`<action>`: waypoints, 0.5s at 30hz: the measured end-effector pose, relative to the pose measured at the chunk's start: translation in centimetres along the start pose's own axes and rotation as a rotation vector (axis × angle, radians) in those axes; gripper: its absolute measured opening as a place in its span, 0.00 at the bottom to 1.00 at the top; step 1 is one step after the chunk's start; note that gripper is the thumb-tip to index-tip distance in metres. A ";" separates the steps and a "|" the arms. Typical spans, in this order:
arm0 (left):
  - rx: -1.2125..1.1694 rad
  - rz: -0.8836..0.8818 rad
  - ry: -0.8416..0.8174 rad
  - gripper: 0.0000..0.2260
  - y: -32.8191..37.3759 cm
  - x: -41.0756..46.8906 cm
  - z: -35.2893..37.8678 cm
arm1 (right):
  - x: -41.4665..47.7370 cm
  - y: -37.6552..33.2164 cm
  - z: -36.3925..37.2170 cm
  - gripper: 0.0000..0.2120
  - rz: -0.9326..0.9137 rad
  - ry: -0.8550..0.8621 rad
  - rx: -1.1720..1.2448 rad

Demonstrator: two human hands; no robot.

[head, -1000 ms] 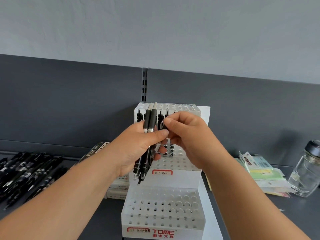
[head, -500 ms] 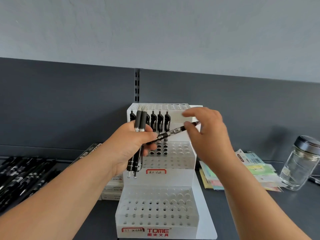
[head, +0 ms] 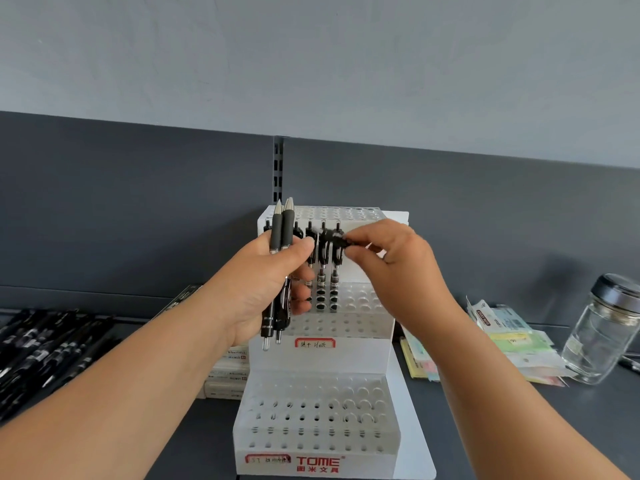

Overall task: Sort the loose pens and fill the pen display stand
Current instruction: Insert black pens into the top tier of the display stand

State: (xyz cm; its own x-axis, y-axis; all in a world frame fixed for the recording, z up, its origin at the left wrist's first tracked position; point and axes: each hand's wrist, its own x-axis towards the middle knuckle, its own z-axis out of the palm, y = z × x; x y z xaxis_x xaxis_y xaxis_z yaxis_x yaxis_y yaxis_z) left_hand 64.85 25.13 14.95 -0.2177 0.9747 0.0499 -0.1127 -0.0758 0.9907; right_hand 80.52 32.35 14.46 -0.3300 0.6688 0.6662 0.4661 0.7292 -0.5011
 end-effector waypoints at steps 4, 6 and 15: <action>0.068 0.020 -0.008 0.10 -0.3 0.1 -0.1 | 1.1 -0.5 -0.7 0.07 0.184 0.098 0.348; 0.061 0.006 -0.015 0.09 -0.4 0.1 -0.1 | 1.4 -0.4 -0.7 0.08 0.212 0.143 0.413; 0.029 -0.026 -0.032 0.06 -0.7 0.2 -0.1 | 1.4 1.1 0.9 0.04 0.314 0.119 0.346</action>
State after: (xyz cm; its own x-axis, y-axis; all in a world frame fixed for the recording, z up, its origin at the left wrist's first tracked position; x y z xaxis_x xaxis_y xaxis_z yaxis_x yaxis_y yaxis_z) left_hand 64.77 25.37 14.25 -0.1842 0.9825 0.0280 -0.0897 -0.0452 0.9949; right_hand 79.81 34.21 14.37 -0.1115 0.8581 0.5013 0.2213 0.5132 -0.8293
